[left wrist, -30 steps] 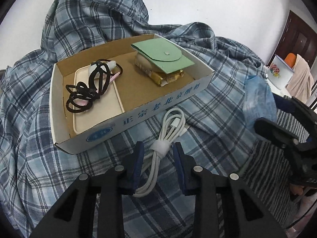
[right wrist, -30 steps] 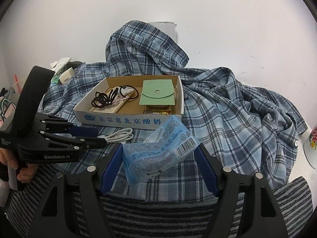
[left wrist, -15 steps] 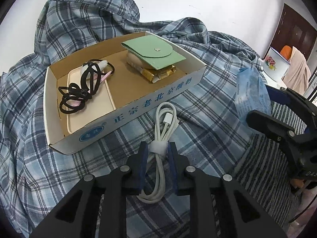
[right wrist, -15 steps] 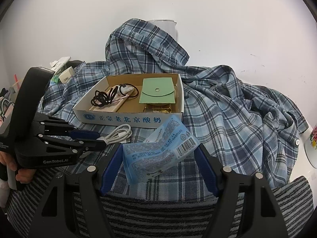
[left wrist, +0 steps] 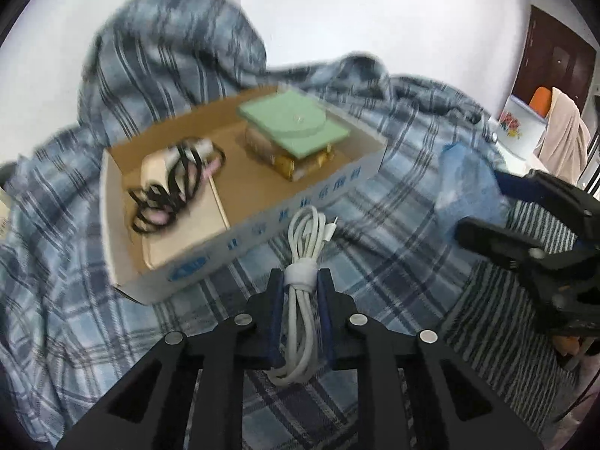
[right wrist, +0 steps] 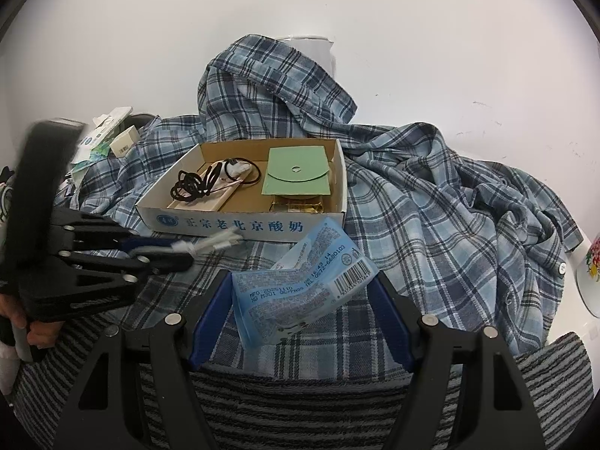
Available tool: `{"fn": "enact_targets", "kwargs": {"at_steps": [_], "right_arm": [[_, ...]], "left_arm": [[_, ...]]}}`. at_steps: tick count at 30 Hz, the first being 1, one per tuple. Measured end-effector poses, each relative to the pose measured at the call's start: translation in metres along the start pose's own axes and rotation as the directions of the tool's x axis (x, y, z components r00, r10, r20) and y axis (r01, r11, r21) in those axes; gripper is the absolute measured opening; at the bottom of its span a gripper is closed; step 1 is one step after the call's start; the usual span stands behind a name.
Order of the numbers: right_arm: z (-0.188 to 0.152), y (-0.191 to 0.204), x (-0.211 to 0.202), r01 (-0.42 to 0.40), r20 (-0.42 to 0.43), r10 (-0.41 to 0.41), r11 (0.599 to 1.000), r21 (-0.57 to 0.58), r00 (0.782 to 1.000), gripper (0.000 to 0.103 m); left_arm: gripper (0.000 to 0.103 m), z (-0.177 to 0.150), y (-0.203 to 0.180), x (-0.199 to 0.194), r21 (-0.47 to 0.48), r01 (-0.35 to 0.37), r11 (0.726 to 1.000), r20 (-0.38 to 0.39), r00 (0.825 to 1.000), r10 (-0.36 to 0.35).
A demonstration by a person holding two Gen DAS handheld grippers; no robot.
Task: Organize soft objects
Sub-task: 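Grasp the white coiled cable with the left tool and lift it while the right tool holds the packet, then carry the white cable and blue packet over the box with both tools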
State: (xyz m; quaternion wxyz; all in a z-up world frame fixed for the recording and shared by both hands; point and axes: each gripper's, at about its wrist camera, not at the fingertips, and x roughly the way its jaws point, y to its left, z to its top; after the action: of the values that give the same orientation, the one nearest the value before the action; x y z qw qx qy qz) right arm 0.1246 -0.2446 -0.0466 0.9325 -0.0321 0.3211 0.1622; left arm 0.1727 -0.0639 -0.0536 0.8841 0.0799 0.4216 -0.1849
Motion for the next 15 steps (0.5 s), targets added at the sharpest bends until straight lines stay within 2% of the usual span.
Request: {"fn": "enact_targets", "kwargs": {"at_steps": [4,7,9,12,13,15], "right_arm": [[0.000,-0.001,-0.003,-0.001,0.015,0.001,1.000,-0.005,1.000,0.072],[-0.001,-0.001,-0.009,-0.006,0.044,0.006,1.000,-0.008,0.999,0.072],[-0.001,-0.001,-0.014,-0.010,0.064,0.010,1.000,-0.012,0.998,0.072],[-0.001,0.001,-0.021,-0.011,0.096,0.013,1.000,-0.022,0.995,0.072],[-0.001,0.002,-0.023,-0.012,0.107,0.015,1.000,-0.027,0.994,0.072],[-0.002,0.005,-0.027,-0.011,0.127,0.015,0.999,-0.037,0.992,0.072]], "left_arm": [[0.018,-0.004,-0.007,-0.021,0.028,-0.041,0.999,0.105,0.994,0.037],[0.018,-0.006,-0.017,-0.040,0.054,-0.091,0.994,0.210,0.975,0.078],[0.018,-0.011,-0.023,-0.053,0.066,-0.120,0.991,0.283,0.954,0.097],[0.018,-0.021,-0.028,-0.076,0.064,-0.169,0.983,0.395,0.909,0.131],[0.018,-0.023,-0.029,-0.081,0.061,-0.171,0.983,0.420,0.898,0.131],[0.018,-0.030,-0.028,-0.094,0.039,-0.172,0.984,0.485,0.864,0.132]]}}
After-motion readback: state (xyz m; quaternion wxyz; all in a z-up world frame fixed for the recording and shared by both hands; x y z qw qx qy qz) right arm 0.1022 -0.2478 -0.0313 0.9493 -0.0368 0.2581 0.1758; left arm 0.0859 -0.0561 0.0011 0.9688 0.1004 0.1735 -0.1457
